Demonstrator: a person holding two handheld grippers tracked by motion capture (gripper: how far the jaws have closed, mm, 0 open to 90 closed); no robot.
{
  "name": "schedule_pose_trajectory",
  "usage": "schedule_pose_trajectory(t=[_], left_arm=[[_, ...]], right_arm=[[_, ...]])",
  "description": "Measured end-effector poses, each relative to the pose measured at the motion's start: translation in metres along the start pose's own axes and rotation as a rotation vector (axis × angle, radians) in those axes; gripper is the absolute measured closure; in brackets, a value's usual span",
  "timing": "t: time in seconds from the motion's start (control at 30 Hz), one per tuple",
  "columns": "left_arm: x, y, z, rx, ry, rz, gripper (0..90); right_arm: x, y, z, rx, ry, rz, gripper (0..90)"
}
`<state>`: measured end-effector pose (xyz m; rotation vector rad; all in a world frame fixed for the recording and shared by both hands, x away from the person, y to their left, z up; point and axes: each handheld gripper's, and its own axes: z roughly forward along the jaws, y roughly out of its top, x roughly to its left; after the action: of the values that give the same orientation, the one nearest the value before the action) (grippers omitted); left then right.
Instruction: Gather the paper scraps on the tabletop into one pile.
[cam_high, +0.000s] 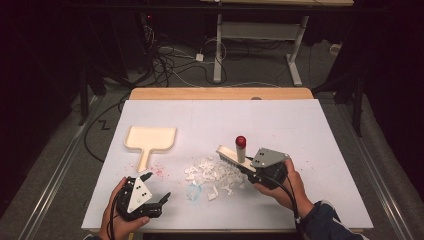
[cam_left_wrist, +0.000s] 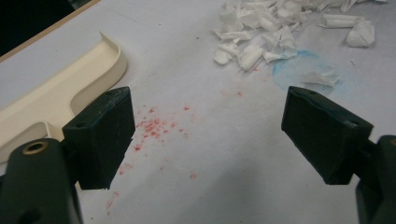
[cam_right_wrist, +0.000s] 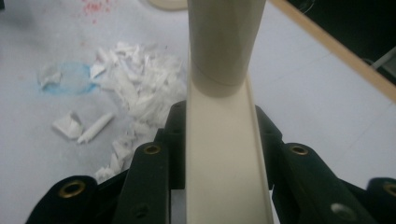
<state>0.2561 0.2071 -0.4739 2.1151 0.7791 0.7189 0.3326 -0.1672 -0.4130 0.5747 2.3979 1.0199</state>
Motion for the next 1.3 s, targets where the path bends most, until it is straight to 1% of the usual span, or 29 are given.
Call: schedule_pose_trajectory(t=[0.07,0.1,0.17,0.2,0.23,0.27,0.3,0.33,0.37,0.4,0.43,0.47,0.5,0.57,0.6,0.63,0.67,0.7,0.73,0.77,0.83,0.9,1.0,1.03,1.07,1.1,1.13,1.2,1.3], left_arm=[[0.0,0.0,0.0,-0.002,0.002,-0.003,16.6],[0.001,0.0,0.0,-0.009,0.007,0.008,16.6],[0.001,0.0,-0.001,-0.009,0.008,0.009,16.6],[0.001,0.001,-0.001,-0.008,0.009,0.009,16.6],[0.0,0.001,-0.001,-0.01,0.009,0.007,16.6],[0.0,0.001,-0.001,-0.01,0.009,0.008,16.5],[0.0,0.001,-0.001,-0.008,0.009,0.009,16.6],[0.0,0.001,0.0,-0.007,0.01,0.009,16.6],[0.0,0.001,0.0,-0.006,0.011,0.009,16.6],[0.001,0.001,0.0,-0.007,0.012,0.009,16.6],[0.001,0.001,-0.001,-0.008,0.012,0.009,16.6],[0.001,0.001,-0.001,-0.008,0.013,0.01,16.6],[0.001,0.001,-0.001,-0.009,0.012,0.009,16.6],[0.001,0.0,-0.001,-0.011,0.012,0.008,16.5],[0.001,0.0,-0.001,-0.007,0.01,0.012,16.5],[0.001,0.0,-0.001,-0.007,0.009,0.012,16.6],[0.001,0.0,-0.001,-0.007,0.008,0.012,16.6],[0.0,0.0,-0.001,-0.006,0.008,0.014,16.6],[0.0,0.0,-0.001,-0.007,0.007,0.014,16.5],[0.0,0.0,-0.001,-0.011,0.008,0.009,16.5],[0.0,0.001,-0.002,-0.01,0.01,0.012,16.5],[0.0,0.0,-0.002,-0.009,0.01,0.012,16.5],[0.0,0.0,-0.002,-0.008,0.013,0.011,16.5],[0.0,0.0,-0.002,-0.009,0.014,0.011,16.5],[0.0,0.0,-0.003,-0.009,0.015,0.011,16.5],[0.0,0.0,-0.003,-0.008,0.016,0.011,16.6],[0.0,0.0,-0.003,-0.008,0.017,0.01,16.5],[0.0,0.0,-0.003,-0.009,0.018,0.006,16.6],[0.0,0.0,-0.003,-0.007,0.019,0.008,16.5]], right_arm=[[-0.004,0.003,-0.008,-0.026,-0.025,0.012,67.8],[-0.004,0.003,-0.008,-0.026,-0.025,0.012,67.8],[-0.007,0.001,-0.01,-0.019,-0.053,0.026,67.8],[-0.013,-0.003,-0.008,0.006,-0.076,0.044,67.8],[-0.013,-0.003,-0.008,0.006,-0.076,0.044,67.8],[-0.018,-0.008,-0.004,0.04,-0.123,0.06,67.8],[-0.02,-0.01,-0.001,0.066,-0.145,0.055,67.8],[-0.02,-0.01,-0.001,0.066,-0.145,0.055,67.8],[-0.023,-0.014,0.004,0.104,-0.168,0.075,67.8],[-0.023,-0.014,0.004,0.104,-0.168,0.075,67.8],[-0.022,-0.016,0.01,0.122,-0.146,0.091,67.9],[-0.022,-0.016,0.01,0.122,-0.146,0.091,67.9],[-0.02,-0.017,0.013,0.119,-0.133,0.092,67.9],[-0.013,-0.014,0.015,0.117,-0.079,0.094,67.7],[-0.006,-0.011,0.016,0.098,-0.026,0.099,67.7],[-0.003,-0.009,0.016,0.086,-0.005,0.101,67.7],[-0.003,-0.009,0.016,0.086,-0.005,0.101,67.7],[0.0,-0.007,0.017,0.081,0.006,0.095,67.8],[0.003,-0.005,0.017,0.071,0.01,0.091,67.8],[0.006,-0.001,0.016,0.047,0.014,0.093,67.8],[0.007,0.0,0.015,0.039,0.009,0.087,67.8],[0.006,0.002,0.011,0.024,-0.01,0.072,67.8],[0.001,0.001,0.003,0.009,-0.039,0.082,67.8],[-0.005,0.001,-0.003,-0.004,-0.039,0.089,67.8],[-0.005,0.001,-0.003,-0.004,-0.039,0.089,67.8],[-0.007,0.0,-0.006,-0.009,-0.039,0.093,67.8],[-0.011,-0.001,-0.013,-0.015,-0.044,0.096,67.8],[-0.012,-0.002,-0.017,-0.018,-0.046,0.103,67.7],[-0.014,-0.006,-0.027,-0.003,-0.037,0.092,67.8]])
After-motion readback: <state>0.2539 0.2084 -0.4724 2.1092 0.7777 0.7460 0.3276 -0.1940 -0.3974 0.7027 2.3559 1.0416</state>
